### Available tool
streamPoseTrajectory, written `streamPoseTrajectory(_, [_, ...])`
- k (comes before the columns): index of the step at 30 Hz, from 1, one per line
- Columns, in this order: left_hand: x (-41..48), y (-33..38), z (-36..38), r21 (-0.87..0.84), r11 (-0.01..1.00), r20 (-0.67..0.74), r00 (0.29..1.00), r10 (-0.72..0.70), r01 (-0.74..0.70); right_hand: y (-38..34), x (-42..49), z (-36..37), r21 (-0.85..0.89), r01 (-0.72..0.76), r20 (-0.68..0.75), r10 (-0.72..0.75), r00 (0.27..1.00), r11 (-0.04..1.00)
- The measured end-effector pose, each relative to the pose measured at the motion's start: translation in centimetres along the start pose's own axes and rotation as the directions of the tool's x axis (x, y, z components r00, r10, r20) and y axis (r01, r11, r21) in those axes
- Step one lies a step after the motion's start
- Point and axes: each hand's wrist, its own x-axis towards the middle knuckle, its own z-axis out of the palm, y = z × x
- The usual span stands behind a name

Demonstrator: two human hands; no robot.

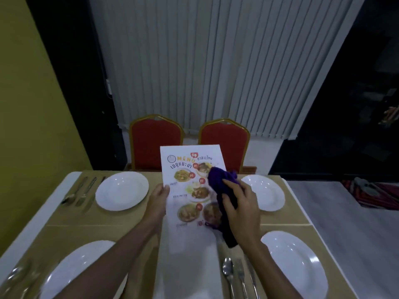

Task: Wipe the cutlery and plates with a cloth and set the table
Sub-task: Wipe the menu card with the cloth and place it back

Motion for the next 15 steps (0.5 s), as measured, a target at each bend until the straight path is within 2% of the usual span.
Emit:
streamPoseTrajectory(2, [-3.9,1.2,1.4,-0.121,0.992,-0.028,0.999,0.036,-0.039,-1.9,-0.3,0.1,-0.101,0.189,0.070,-0.183,0.981,0.977])
streamPoseTrajectory(4, [-6.9,1.9,2.6,-0.193,0.979,-0.044,0.998,0.055,-0.063,-2.7,-2.3,0.6,-0.228,0.381,0.144,-0.356,0.923,0.896])
streamPoseTrajectory(5, [-8.2,2.3,3.0,-0.214,0.974,-0.053,0.997,0.060,-0.070,-2.6,-3.2,0.6,-0.264,0.419,0.153,-0.391,0.907,0.869])
streamPoseTrajectory(8, [-12.0,3.5,3.1,-0.244,0.966,-0.082,0.994,0.070,-0.088,-1.6,-3.3,-2.1,-0.272,0.347,0.046,-0.348,0.936,0.898])
streamPoseTrajectory(12, [-15.8,4.9,3.2,-0.226,0.962,-0.068,0.988,0.141,-0.153,-3.1,3.1,-6.2,-0.162,0.102,-0.117,-0.122,0.986,0.981])
streamPoseTrajectory(13, [-16.3,5.3,3.6,-0.223,0.962,-0.062,0.987,0.147,-0.157,-4.7,4.4,-6.5,-0.133,0.100,-0.113,-0.115,0.987,0.986])
streamPoseTrajectory(15, [-16.7,6.3,4.0,-0.230,0.954,-0.080,0.981,0.178,-0.192,-8.3,4.7,-6.4,-0.105,0.235,-0.070,-0.243,0.967,0.966])
